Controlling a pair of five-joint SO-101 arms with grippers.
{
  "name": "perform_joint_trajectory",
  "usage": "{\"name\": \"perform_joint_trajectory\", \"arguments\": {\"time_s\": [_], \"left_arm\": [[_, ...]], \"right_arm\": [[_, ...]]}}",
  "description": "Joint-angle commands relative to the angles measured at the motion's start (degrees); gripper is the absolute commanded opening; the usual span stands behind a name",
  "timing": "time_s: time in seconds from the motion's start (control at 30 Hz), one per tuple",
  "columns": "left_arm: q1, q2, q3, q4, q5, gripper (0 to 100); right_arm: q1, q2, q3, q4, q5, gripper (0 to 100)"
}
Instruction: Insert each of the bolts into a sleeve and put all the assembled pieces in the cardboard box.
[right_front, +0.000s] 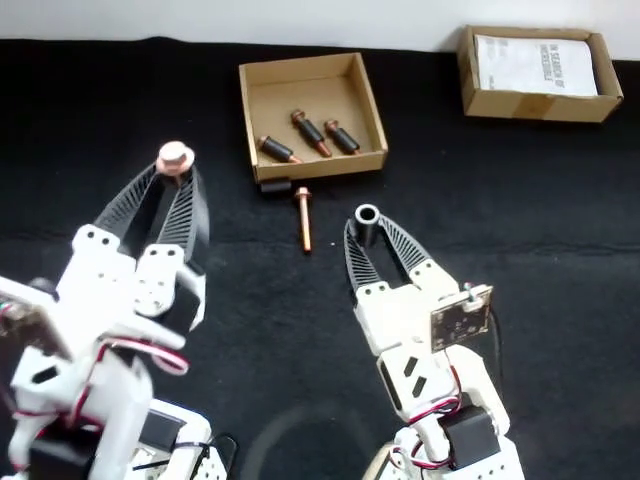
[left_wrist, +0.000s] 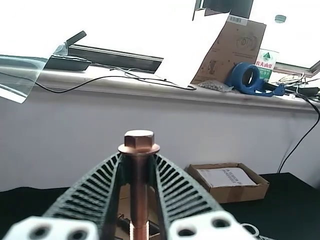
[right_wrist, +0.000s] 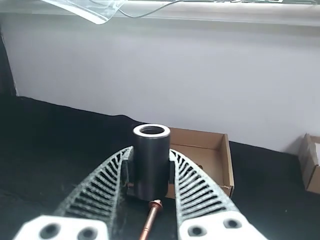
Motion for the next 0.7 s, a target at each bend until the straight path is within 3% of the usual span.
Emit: {"name": "perform_joint_trajectory", "arguments": {"time_s": [0.0, 0.33, 0.67], "left_arm": [[3.91, 1.71, 4.62, -9.23, 0.79, 1], [11.03, 18.24, 5.23, -25.14, 0.97, 1], [18.07, 30.20, -1.89, -25.93, 1.05, 1]], "right_arm": [[0.57, -0.57, -0.13, 1.01, -2.81, 0.7], [0.57, -0.66, 0.40, 5.93, -9.49, 0.7], [0.57, -0.66, 3.03, 5.67, -9.85, 0.7]]}}
